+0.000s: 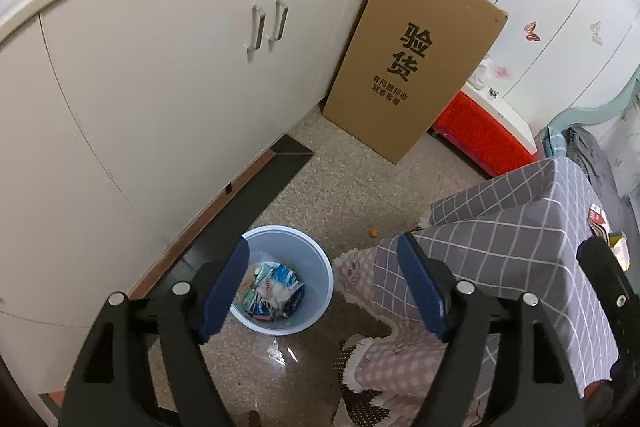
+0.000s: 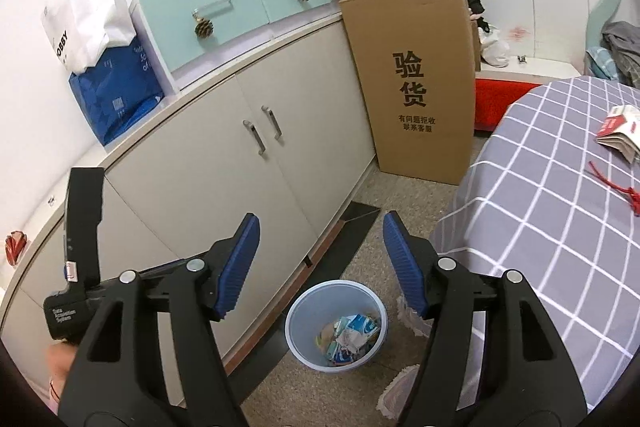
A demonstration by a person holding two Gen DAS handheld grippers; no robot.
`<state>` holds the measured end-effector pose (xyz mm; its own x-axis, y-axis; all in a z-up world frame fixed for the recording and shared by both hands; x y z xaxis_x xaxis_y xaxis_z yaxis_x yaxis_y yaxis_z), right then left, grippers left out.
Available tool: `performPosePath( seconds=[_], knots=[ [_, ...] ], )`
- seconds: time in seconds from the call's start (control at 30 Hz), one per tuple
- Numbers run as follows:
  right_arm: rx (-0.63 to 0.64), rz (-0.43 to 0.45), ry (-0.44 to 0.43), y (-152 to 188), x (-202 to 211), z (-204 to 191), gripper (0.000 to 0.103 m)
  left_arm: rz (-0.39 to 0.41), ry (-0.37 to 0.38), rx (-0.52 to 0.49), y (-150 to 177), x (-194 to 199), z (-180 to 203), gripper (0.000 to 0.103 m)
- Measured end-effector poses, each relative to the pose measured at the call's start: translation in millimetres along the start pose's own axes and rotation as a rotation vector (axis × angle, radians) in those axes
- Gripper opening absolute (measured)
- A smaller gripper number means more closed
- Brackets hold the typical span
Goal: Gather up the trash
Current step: 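Swing both open tools back toward the boxes on the table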
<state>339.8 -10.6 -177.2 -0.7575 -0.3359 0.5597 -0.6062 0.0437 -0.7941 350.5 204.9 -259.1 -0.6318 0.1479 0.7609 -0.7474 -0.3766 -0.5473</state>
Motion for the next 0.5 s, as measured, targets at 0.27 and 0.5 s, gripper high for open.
performPosePath(
  seconds=[0.27,0.5],
  knots=[
    [-0.030,0.042,0.017,-10.2,34.4,27.7,0.065,0.076,0.039,-0.061,-6.3,36.0,46.1,0.078],
    [-0.071,0.105,0.074,-24.2,77.0,84.6,0.068,0.110,0.082,-0.169,3.0,52.3,115.5,0.079]
  ],
)
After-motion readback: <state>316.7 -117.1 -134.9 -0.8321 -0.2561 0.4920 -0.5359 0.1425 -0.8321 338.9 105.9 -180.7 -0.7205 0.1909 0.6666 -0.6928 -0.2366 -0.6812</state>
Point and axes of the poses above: each gripper's, at about its wrist camera, not at the fingertips, and x roughly against the way its jaws point, z to its right, y to its underside, the point moved 8 cm from there along -x, roughly the way its jaws point, and after that the axes turned 7 degrees about y, right-handed, at the moved point
